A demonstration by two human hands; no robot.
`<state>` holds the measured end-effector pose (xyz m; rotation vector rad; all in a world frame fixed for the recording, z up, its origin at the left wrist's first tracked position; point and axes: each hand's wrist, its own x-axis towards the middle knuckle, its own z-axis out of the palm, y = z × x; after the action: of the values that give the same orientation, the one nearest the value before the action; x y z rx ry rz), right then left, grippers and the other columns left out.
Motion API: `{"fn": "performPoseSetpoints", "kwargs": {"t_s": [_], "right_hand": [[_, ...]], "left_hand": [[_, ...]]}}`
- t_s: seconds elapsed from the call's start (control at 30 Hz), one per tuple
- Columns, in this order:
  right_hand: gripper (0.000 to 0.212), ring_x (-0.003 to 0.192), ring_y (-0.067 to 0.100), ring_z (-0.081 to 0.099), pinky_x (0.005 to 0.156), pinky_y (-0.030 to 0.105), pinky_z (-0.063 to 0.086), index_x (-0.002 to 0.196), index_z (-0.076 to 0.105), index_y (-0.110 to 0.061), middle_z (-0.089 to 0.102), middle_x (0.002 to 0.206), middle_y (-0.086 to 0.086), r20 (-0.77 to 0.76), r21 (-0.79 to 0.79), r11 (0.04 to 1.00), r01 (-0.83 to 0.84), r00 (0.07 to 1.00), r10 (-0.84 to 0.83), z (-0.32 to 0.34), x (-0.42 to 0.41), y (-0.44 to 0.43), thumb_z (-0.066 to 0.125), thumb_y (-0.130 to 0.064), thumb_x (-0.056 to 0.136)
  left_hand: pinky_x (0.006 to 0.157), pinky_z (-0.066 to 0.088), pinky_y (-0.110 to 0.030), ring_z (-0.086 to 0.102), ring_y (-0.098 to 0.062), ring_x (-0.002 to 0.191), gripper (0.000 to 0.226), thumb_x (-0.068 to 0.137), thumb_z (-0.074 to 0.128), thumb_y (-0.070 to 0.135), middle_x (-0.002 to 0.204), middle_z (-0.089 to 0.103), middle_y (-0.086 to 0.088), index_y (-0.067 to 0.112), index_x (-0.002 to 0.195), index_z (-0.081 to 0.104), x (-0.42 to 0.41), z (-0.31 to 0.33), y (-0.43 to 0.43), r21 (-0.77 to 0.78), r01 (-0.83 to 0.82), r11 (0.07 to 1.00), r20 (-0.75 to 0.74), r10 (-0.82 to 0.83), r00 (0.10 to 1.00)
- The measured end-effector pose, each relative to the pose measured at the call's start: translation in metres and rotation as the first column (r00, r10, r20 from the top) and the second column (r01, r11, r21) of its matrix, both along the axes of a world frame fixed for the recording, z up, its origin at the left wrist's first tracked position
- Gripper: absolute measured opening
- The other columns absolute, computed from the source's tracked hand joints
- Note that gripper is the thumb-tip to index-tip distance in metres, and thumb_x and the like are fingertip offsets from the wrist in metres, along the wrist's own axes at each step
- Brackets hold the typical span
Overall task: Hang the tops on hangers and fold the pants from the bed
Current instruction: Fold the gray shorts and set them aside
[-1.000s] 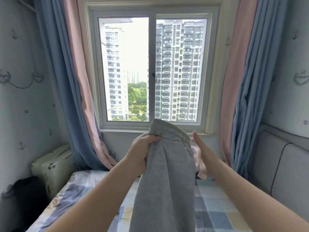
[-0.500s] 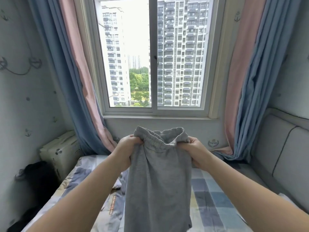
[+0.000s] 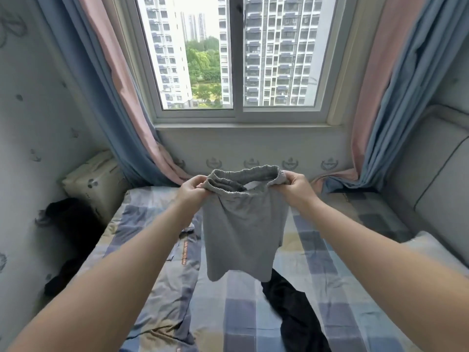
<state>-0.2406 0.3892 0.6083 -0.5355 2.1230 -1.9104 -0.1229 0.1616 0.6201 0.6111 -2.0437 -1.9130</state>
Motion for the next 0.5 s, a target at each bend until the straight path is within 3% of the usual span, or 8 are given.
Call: {"fn": "performPoseSetpoints", "kwargs": {"t_s": [0.1, 0.2, 0.27, 0.37, 0.43, 0.5], "right_hand": [[0.025, 0.072, 0.004, 0.063, 0.068, 0.019, 0.052, 0.084, 0.076, -0.021, 0.073, 0.078, -0.009, 0.028, 0.052, 0.999, 0.012, 1.000, -0.013, -0.041, 0.022, 0.000, 0.078, 0.002, 0.078], [0.023, 0.068, 0.002, 0.063, 0.064, 0.019, 0.051, 0.078, 0.075, -0.029, 0.072, 0.073, -0.012, 0.066, 0.158, 0.987, 0.030, 0.997, -0.040, -0.100, 0.057, 0.004, 0.078, -0.006, 0.077], [0.033, 0.071, 0.003, 0.063, 0.069, 0.023, 0.053, 0.075, 0.074, -0.034, 0.071, 0.073, -0.014, 0.102, 0.247, 0.969, 0.028, 0.993, -0.054, -0.150, 0.085, 0.007, 0.073, -0.001, 0.081], [0.033, 0.076, 0.013, 0.057, 0.072, 0.033, 0.046, 0.078, 0.074, -0.022, 0.071, 0.077, 0.004, 0.210, 0.394, 0.919, 0.008, 0.973, -0.098, -0.230, 0.132, 0.011, 0.062, 0.008, 0.086], [0.019, 0.073, 0.013, 0.048, 0.068, 0.032, 0.038, 0.086, 0.074, -0.014, 0.067, 0.076, 0.011, 0.271, 0.491, 0.871, -0.010, 0.952, -0.143, -0.280, 0.167, 0.011, 0.061, -0.001, 0.091], [0.014, 0.071, 0.014, 0.047, 0.065, 0.032, 0.038, 0.091, 0.073, -0.014, 0.063, 0.073, 0.005, 0.333, 0.572, 0.819, -0.049, 0.926, -0.177, -0.325, 0.201, 0.011, 0.061, -0.008, 0.093]], "left_hand": [[0.073, 0.049, -0.028, 0.057, -0.019, 0.078, 0.024, 0.088, 0.059, -0.017, 0.073, 0.068, 0.001, 0.006, 0.093, 0.063, 0.016, -0.043, -0.011, 0.002, 0.068, 0.998, 0.024, -0.068, 0.997], [0.070, 0.047, -0.025, 0.055, -0.018, 0.078, 0.022, 0.086, 0.061, -0.019, 0.081, 0.064, -0.008, 0.002, 0.093, 0.063, 0.039, -0.104, -0.019, -0.052, 0.132, 0.990, 0.115, -0.126, 0.985], [0.068, 0.047, -0.020, 0.055, -0.017, 0.077, 0.023, 0.085, 0.060, -0.022, 0.082, 0.062, -0.010, 0.000, 0.092, 0.062, 0.058, -0.153, -0.022, -0.059, 0.178, 0.982, 0.201, -0.163, 0.966], [0.065, 0.047, -0.015, 0.055, -0.018, 0.079, 0.023, 0.088, 0.060, -0.019, 0.081, 0.062, -0.010, 0.003, 0.088, 0.060, 0.096, -0.236, -0.026, -0.049, 0.231, 0.972, 0.369, -0.197, 0.908], [0.069, 0.046, -0.026, 0.053, -0.018, 0.081, 0.025, 0.088, 0.060, -0.017, 0.082, 0.063, -0.011, 0.008, 0.085, 0.061, 0.123, -0.290, -0.026, -0.027, 0.263, 0.964, 0.472, -0.220, 0.854], [0.069, 0.042, -0.032, 0.052, -0.018, 0.077, 0.028, 0.087, 0.060, -0.014, 0.082, 0.063, -0.012, 0.013, 0.081, 0.060, 0.155, -0.343, -0.024, -0.022, 0.286, 0.958, 0.575, -0.222, 0.788]]}}
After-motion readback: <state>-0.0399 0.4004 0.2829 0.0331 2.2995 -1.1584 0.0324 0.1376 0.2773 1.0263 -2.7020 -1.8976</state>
